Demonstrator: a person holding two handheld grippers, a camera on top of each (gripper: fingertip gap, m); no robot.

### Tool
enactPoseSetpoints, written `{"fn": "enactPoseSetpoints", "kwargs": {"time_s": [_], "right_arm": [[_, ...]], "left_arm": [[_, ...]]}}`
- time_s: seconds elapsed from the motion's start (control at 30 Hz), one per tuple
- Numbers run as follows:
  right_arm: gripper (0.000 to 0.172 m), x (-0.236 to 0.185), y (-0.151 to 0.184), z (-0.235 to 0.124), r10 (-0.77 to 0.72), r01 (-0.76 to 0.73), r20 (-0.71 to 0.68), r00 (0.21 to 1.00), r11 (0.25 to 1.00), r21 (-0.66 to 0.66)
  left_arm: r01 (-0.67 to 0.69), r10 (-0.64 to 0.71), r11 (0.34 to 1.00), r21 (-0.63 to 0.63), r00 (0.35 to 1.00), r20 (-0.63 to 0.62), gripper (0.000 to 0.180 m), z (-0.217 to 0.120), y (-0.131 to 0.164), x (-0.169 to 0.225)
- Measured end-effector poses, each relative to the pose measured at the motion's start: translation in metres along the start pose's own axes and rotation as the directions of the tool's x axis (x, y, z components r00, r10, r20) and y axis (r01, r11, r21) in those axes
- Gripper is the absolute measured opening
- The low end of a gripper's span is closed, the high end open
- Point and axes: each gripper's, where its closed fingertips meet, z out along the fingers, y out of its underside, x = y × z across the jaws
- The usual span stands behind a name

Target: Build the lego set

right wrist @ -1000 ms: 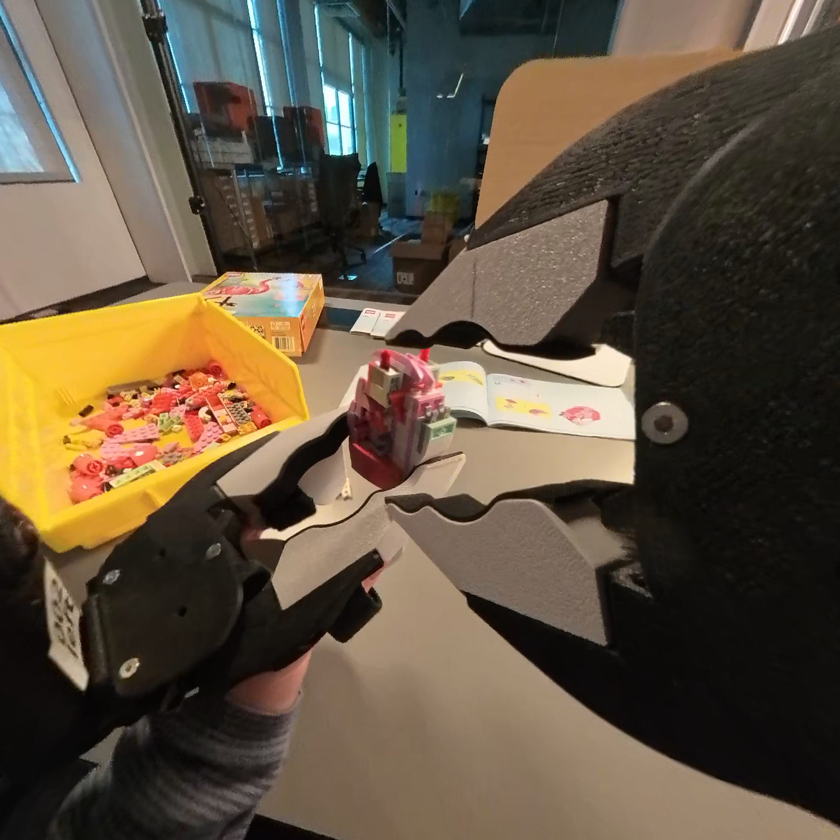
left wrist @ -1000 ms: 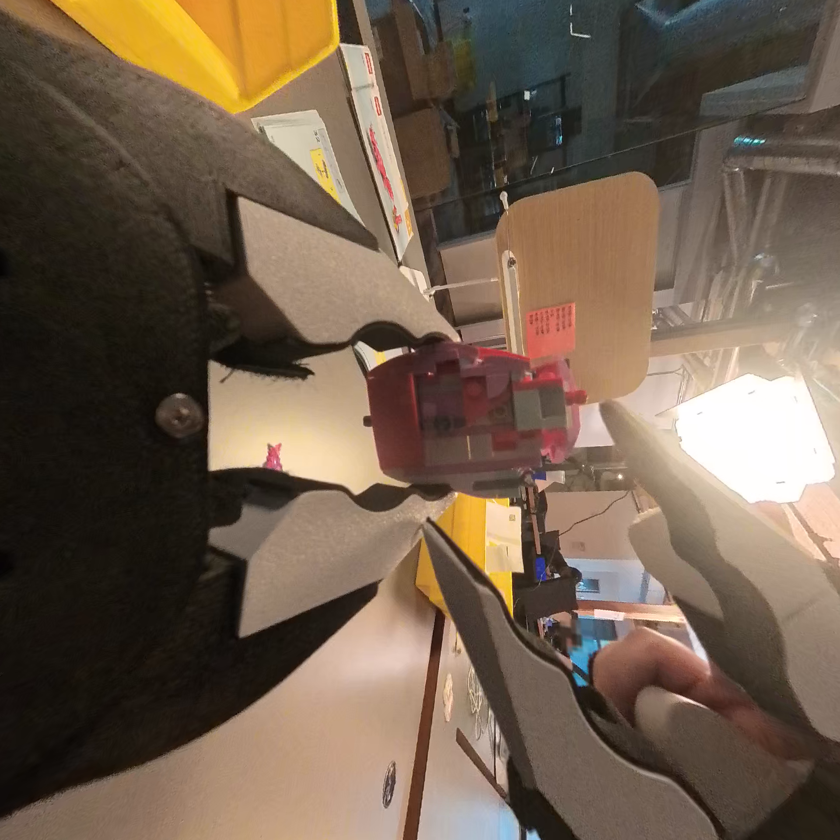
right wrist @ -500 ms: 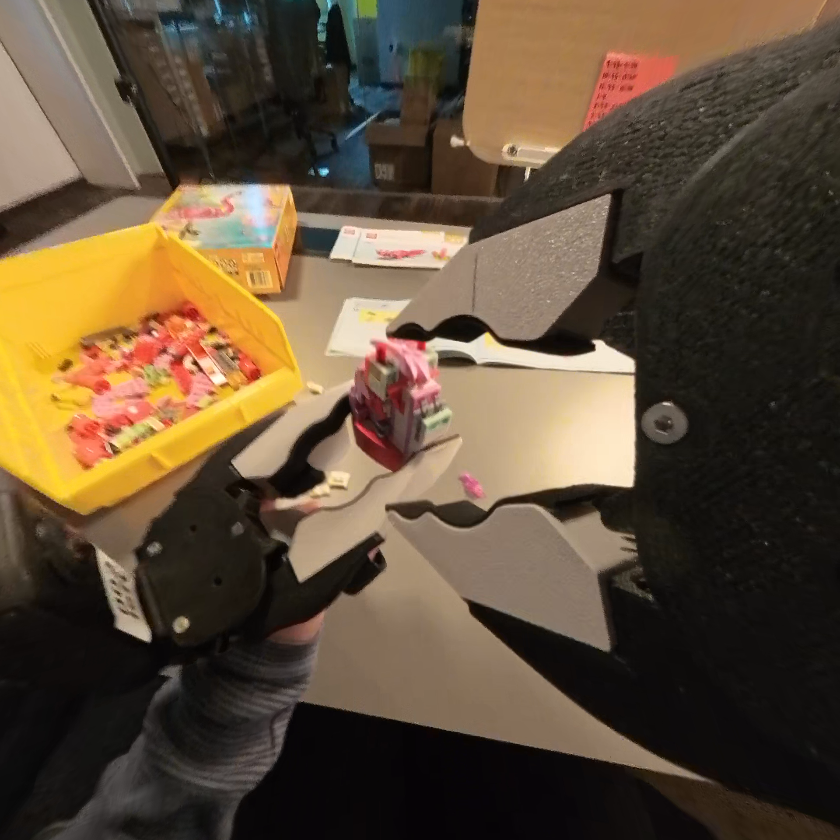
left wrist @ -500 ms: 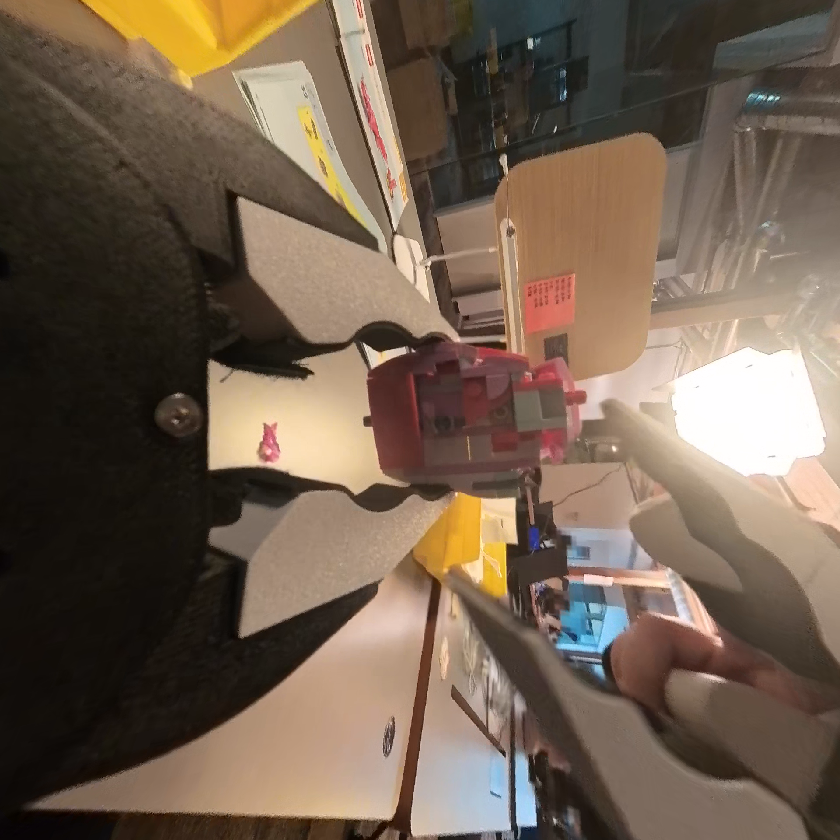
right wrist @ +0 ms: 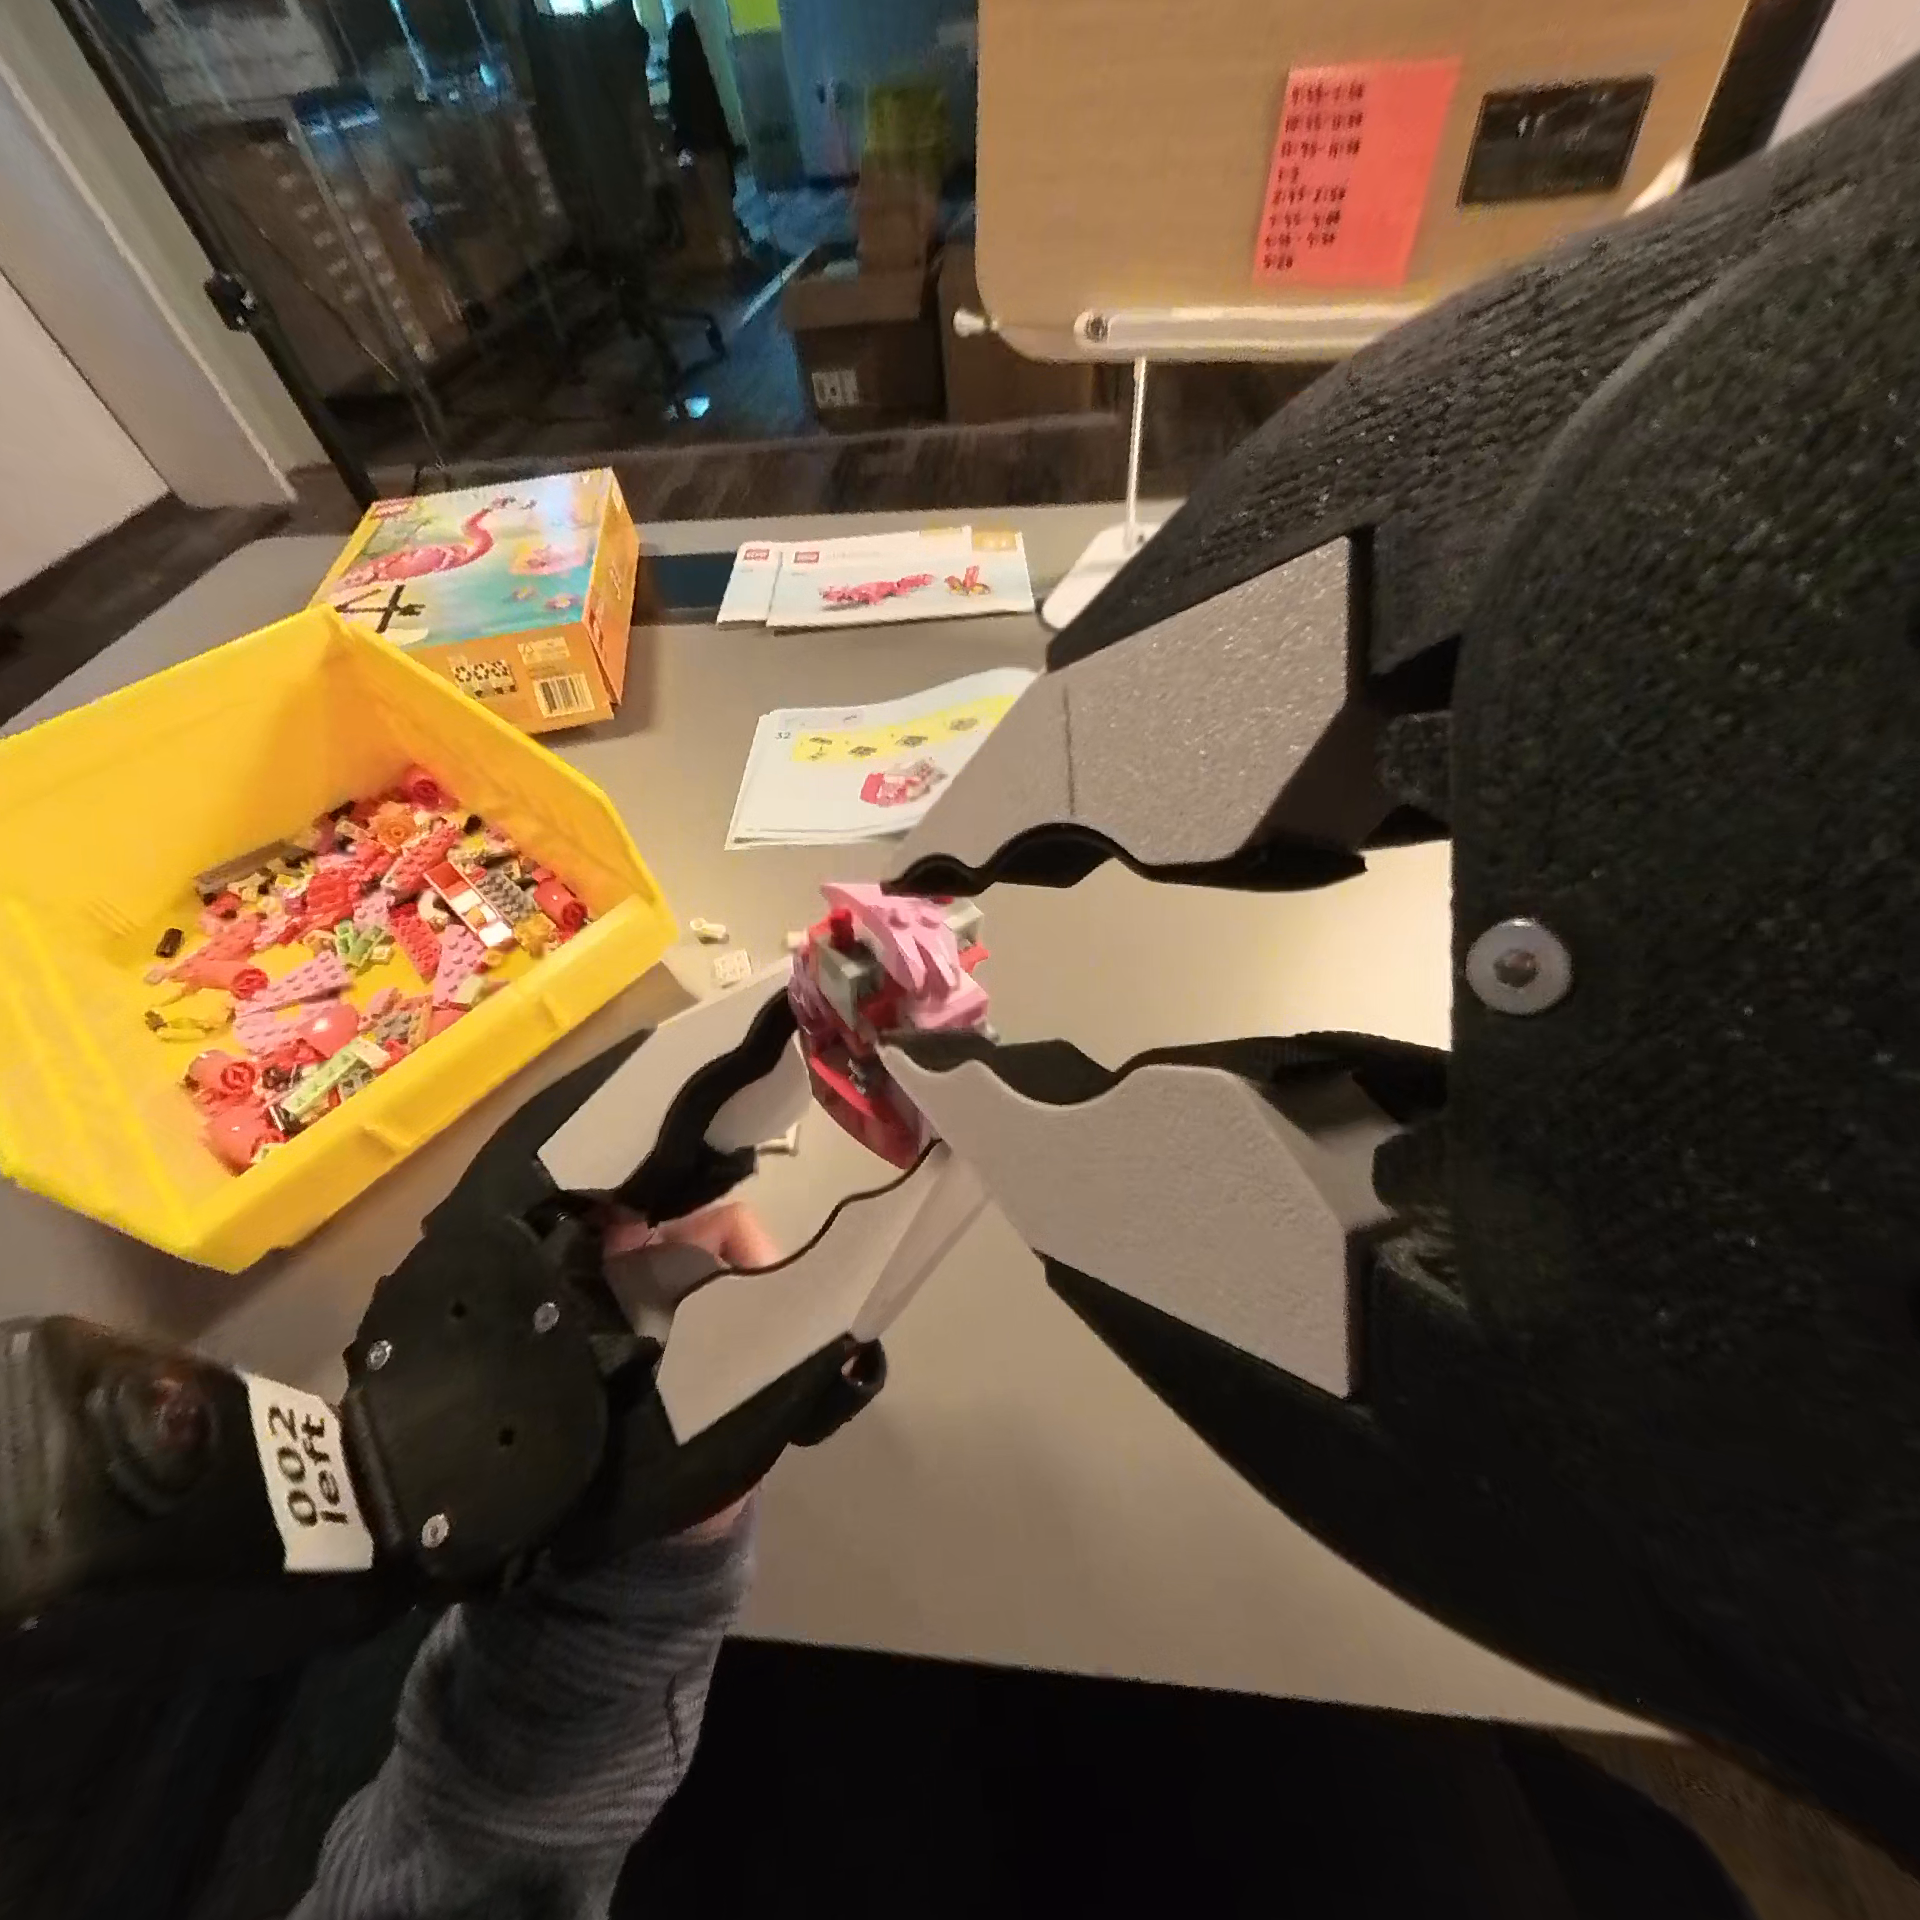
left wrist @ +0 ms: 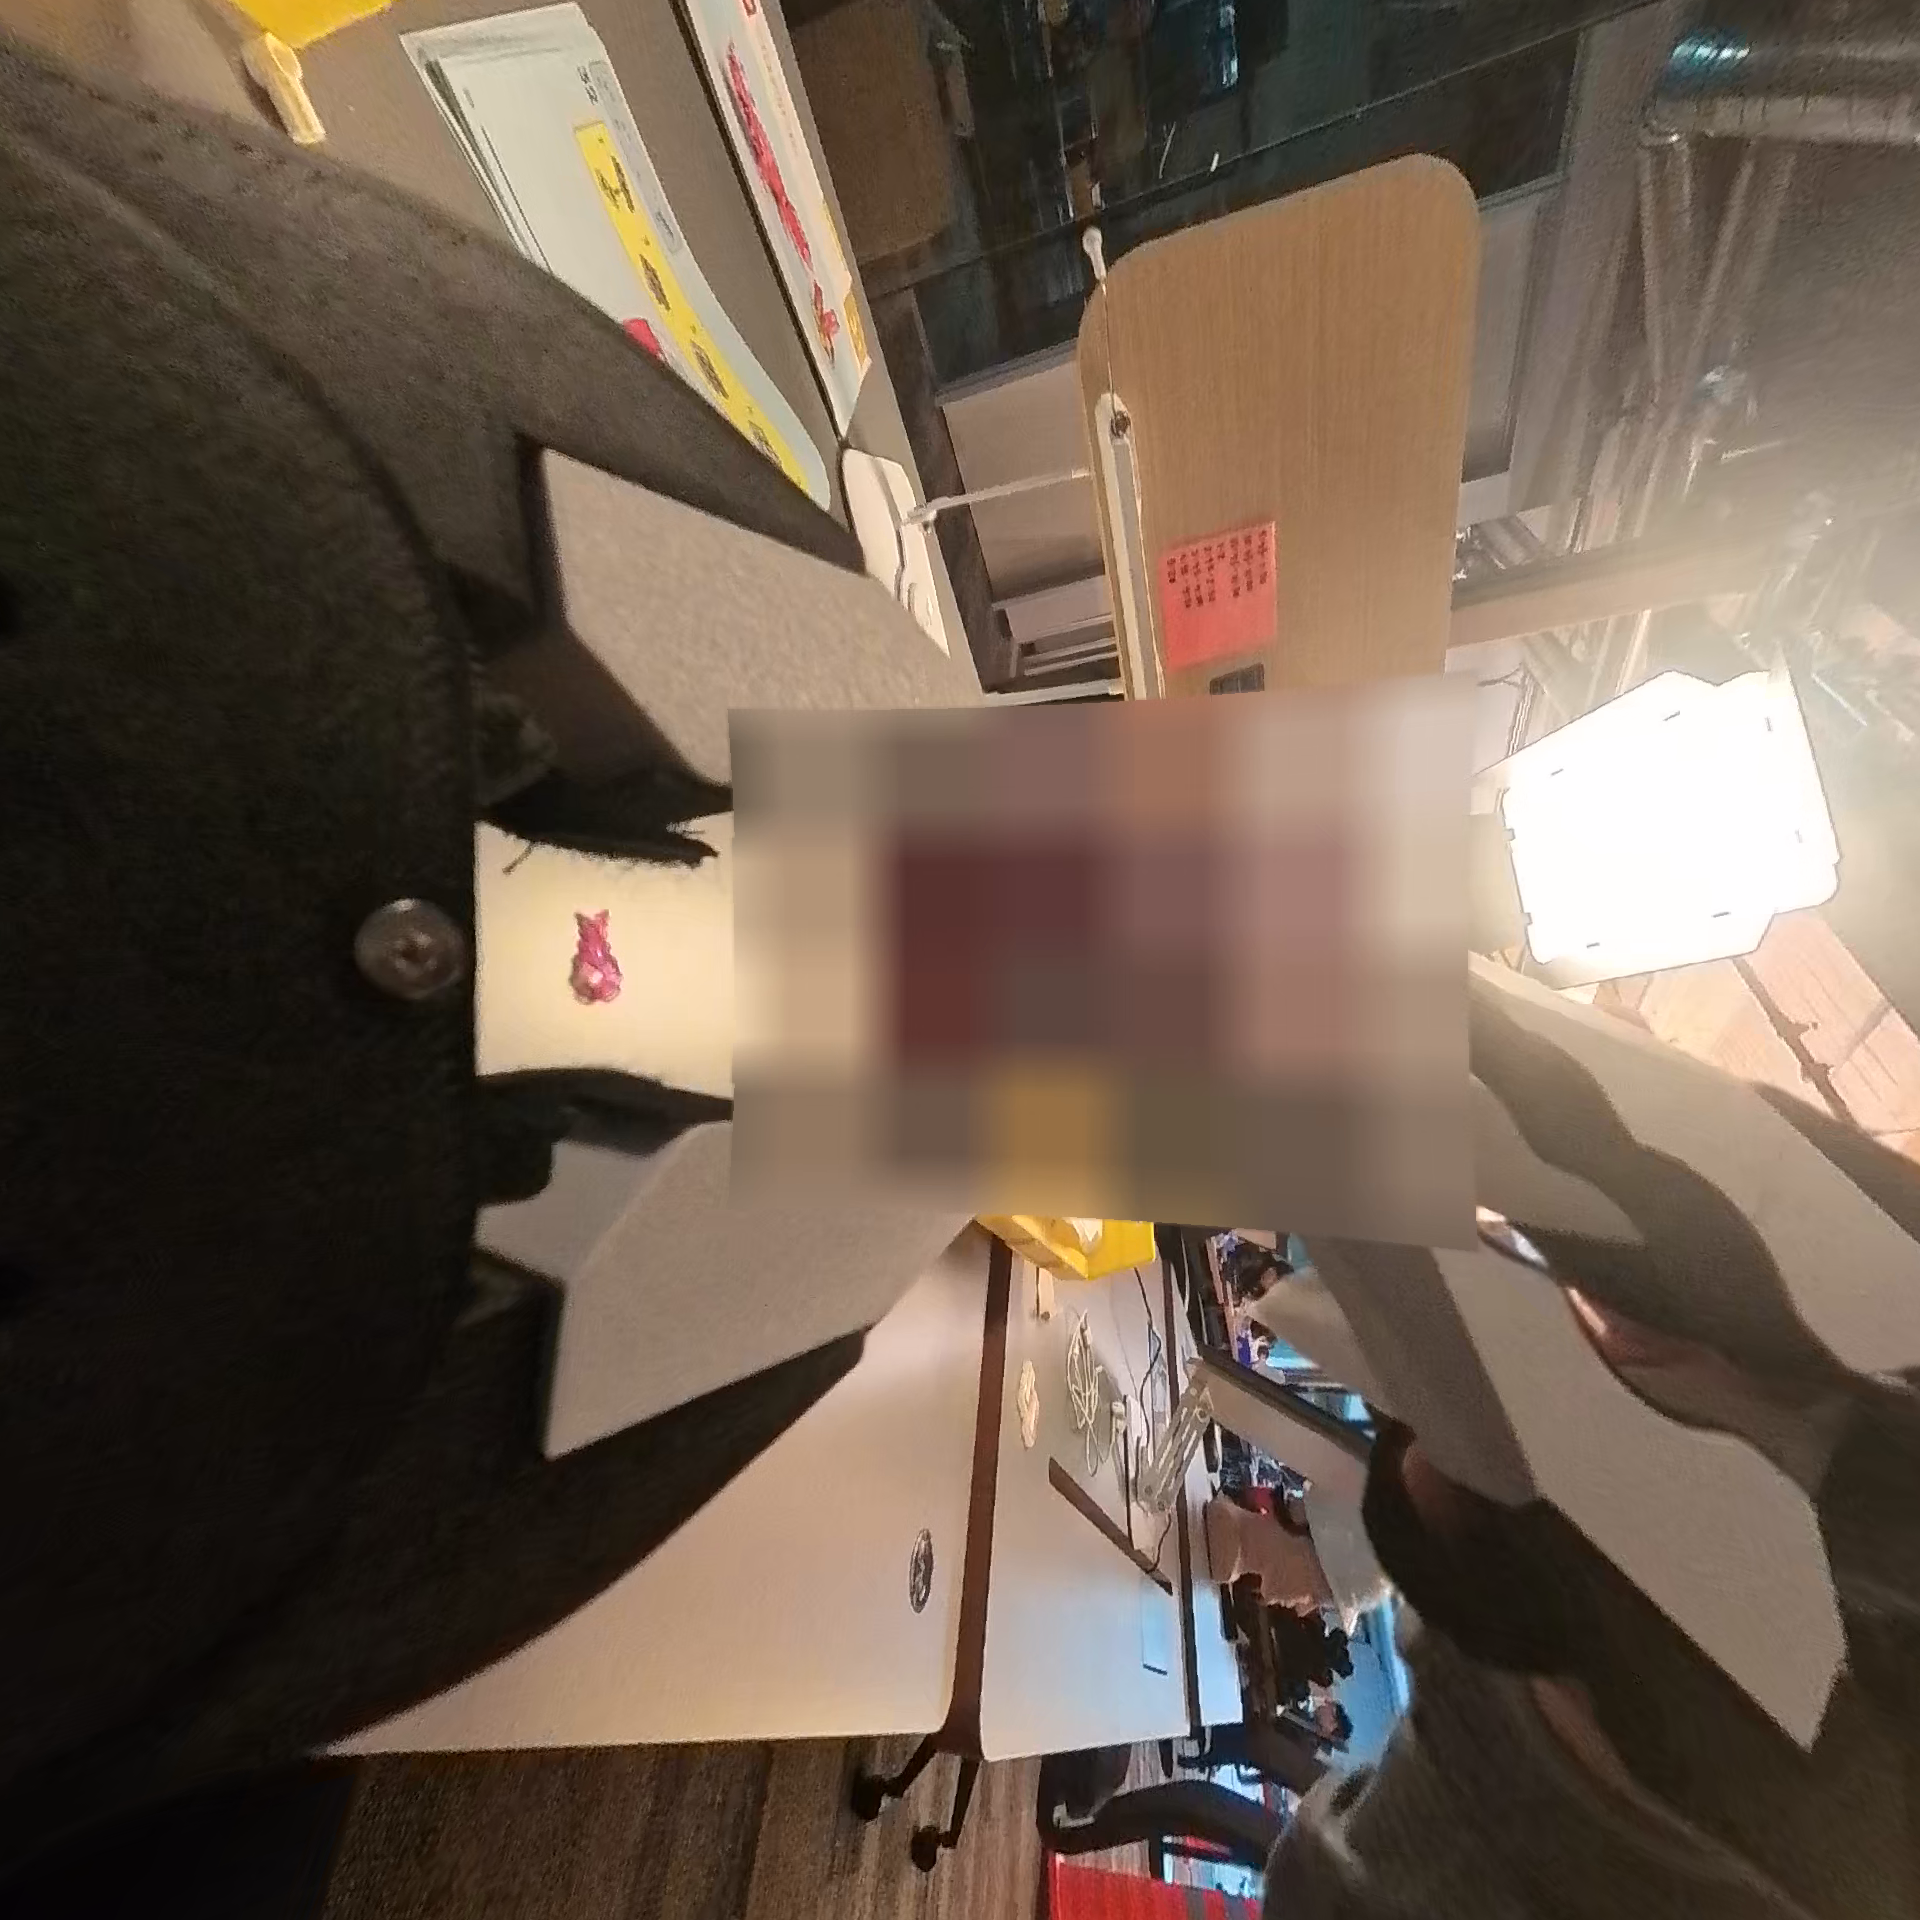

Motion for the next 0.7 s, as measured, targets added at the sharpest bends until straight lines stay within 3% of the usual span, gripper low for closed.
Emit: {"fn": "enactPoseSetpoints", "kwargs": {"time_s": [0.17, 0.53, 0.7], "right_arm": [[0.015, -0.003, 0.002, -0.003, 0.081, -0.081, 0.078, 0.994, 0.997, 0.004], [0.015, -0.005, 0.012, -0.006, -0.139, 0.128, -0.036, 0.990, 0.966, -0.224], [0.015, -0.008, 0.016, -0.011, -0.077, 0.075, 0.001, 0.997, 0.958, -0.276]], "left_arm": [[-0.023, 0.023, 1.000, -0.004, 0.999, -0.029, 0.057, 0.001, 0.000, 0.007], [-0.061, 0.060, 0.997, -0.042, 0.997, -0.038, 0.057, 0.003, 0.006, 0.011], [-0.049, 0.048, 0.998, -0.037, 0.998, -0.047, 0.057, 0.003, 0.005, 0.012]]}}
